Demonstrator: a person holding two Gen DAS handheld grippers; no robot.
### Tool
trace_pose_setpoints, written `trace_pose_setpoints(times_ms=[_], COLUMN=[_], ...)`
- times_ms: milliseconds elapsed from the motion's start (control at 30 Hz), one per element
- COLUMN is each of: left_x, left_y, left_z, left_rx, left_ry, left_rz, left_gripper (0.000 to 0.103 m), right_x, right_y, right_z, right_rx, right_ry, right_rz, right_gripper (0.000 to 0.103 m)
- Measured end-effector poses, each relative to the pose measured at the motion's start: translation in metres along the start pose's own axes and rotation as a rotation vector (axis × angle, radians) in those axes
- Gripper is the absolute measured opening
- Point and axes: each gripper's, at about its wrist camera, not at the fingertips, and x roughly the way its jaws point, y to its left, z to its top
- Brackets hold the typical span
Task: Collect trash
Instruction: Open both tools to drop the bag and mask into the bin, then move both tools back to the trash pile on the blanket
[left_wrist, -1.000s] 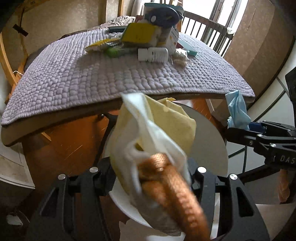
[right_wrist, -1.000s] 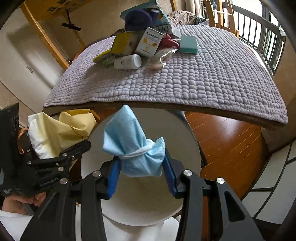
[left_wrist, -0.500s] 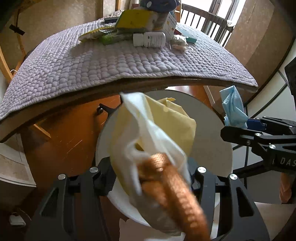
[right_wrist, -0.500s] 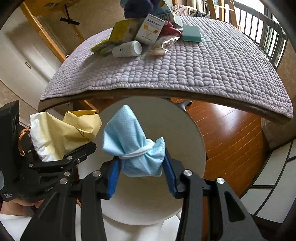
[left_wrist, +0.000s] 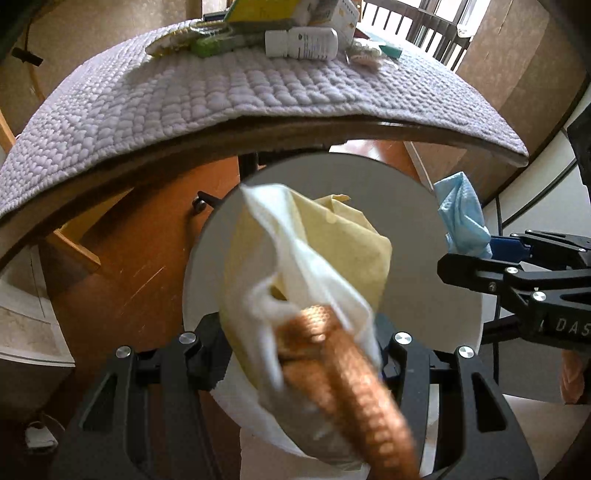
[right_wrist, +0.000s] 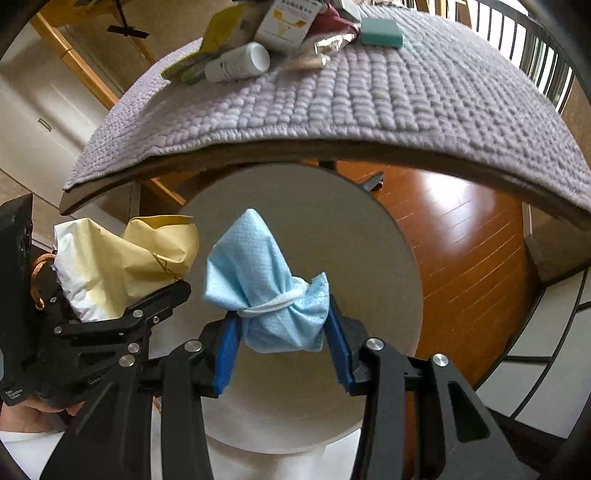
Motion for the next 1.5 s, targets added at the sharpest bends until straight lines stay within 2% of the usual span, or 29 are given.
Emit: trace_pose_setpoints(times_ms=[633, 800, 833, 867, 900, 1133, 1233, 1367, 1500], left_x=[0.030, 0.021, 0.021, 0.021, 0.019, 0.005, -0.011, -0.048, -0.077], left_y=[0.003, -0.002, -0.002, -0.003, -0.003, 0.004, 0.009, 0.019, 0.036], left_z=[0.006, 0.011, 0.011, 0.012, 0.013, 0.018, 0.023, 0.033, 0.053], left_rx=[0.024, 0.030, 0.036, 0.037, 0.036, 0.011, -0.006, -0.042, -0.073], left_ry=[0.047, 0.040, 0.031, 0.026, 0.014, -0.023, -0.056, -0.172, -0.277], left_rz=[0.000, -0.003, 0.003, 0.016, 0.018, -0.026, -0.047, -0.062, -0.014], left_gripper=[0.058, 0.060, 0.067, 0.089, 0.095, 0.095, 0.095, 0.095, 0.095], right_x=[0.020, 0.021, 0.021, 0.020, 0.017, -0.001, -0.025, -0.061, -0.086], right_y=[-0.004, -0.005, -0.005, -0.004, -0.005, -0.010, -0.014, -0.015, -0.022], right_z=[-0.002, -0.003, -0.003, -0.003, -0.003, 0.001, 0.007, 0.018, 0.039], right_rx=[0.034, 0.035, 0.036, 0.042, 0.053, 0.072, 0.078, 0.083, 0.101], right_ry=[0.039, 0.042, 0.032, 0.024, 0.004, -0.054, -0.126, -0.246, -0.339], right_rz=[-0.001, -0.002, -0.001, -0.002, -0.007, -0.013, -0.017, -0.054, -0.084], right_gripper=[0.043, 0.046, 0.052, 0.072, 0.078, 0.078, 0.078, 0.078, 0.078])
